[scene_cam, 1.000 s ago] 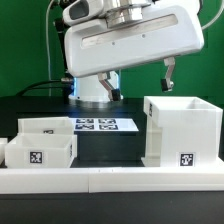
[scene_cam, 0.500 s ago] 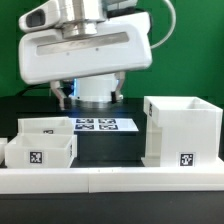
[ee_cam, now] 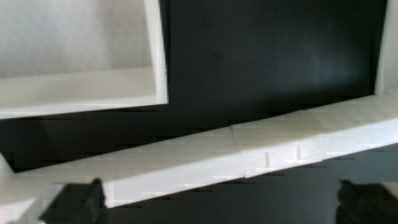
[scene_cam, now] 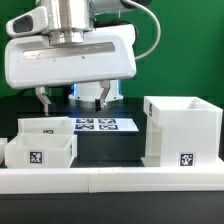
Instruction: Assemble drawer
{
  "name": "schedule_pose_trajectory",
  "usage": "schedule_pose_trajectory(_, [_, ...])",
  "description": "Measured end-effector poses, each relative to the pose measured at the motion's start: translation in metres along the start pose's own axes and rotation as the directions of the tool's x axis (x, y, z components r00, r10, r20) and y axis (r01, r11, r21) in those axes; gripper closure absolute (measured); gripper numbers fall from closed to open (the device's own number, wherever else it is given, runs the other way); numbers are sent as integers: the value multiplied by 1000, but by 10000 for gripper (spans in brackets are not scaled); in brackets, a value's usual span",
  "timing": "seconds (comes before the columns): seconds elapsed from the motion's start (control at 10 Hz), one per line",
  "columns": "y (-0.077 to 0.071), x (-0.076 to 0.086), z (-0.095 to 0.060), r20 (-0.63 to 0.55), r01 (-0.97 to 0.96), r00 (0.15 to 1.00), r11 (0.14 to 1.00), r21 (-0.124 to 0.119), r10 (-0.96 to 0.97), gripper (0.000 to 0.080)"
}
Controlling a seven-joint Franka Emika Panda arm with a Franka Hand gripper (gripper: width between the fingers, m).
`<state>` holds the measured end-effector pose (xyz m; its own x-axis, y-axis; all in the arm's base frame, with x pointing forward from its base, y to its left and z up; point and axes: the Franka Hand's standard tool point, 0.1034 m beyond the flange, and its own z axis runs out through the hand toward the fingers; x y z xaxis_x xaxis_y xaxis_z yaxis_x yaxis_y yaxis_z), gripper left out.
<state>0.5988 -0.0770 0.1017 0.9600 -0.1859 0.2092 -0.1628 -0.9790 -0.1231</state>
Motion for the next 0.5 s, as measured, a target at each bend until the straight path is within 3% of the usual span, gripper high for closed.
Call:
schedule_pose_trajectory(0.1, [1, -1, 1, 5, 17, 1000, 1000, -8, -17, 151])
schedule_pose_trajectory(0.3, [6, -7, 11, 52, 177, 984, 977, -122, -172, 151])
schedule_pose_trajectory(0.5, [18, -16, 22, 61, 198, 980, 969, -145, -191, 151])
